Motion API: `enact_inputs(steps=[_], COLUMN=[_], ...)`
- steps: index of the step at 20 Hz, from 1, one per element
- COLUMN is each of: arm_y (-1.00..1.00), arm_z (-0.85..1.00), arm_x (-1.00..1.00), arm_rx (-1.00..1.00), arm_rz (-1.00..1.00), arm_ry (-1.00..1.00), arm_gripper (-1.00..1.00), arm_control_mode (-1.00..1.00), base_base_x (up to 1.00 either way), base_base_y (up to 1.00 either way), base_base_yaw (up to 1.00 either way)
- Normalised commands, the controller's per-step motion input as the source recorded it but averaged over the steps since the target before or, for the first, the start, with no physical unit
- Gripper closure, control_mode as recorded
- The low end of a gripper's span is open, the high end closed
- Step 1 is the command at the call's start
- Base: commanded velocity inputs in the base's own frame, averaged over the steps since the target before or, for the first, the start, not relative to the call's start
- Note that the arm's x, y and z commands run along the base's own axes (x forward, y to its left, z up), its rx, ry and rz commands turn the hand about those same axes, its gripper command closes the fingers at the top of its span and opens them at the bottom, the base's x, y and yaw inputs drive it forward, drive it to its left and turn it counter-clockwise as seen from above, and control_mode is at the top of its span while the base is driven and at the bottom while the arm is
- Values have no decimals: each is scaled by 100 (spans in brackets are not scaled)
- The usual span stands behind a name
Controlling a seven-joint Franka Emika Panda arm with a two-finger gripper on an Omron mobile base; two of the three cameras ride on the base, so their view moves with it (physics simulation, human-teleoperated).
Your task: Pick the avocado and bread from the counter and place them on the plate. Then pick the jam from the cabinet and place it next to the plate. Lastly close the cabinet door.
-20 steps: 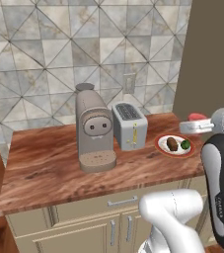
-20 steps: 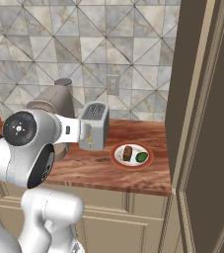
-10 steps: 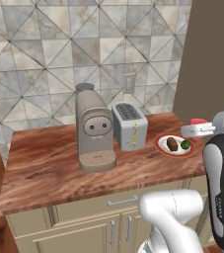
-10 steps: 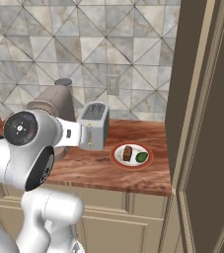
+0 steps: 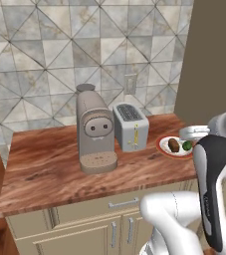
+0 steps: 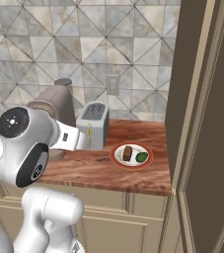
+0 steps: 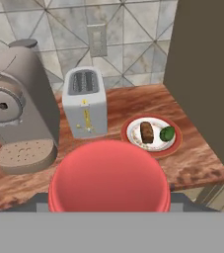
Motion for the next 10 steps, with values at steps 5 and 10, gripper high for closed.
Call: enact_inputs(steps=[5, 10], arm_y=[-16, -39], arm_z=[-41, -42], arm_x=[0, 0], arm_rx=[0, 0], arm_rz=[-1, 2], arm_ry=[0, 0], arm_gripper=[100, 100], arm_control_mode=[-100, -100], base_base_x=[0, 0], base_base_y=[0, 0], base_base_yaw=[0, 0])
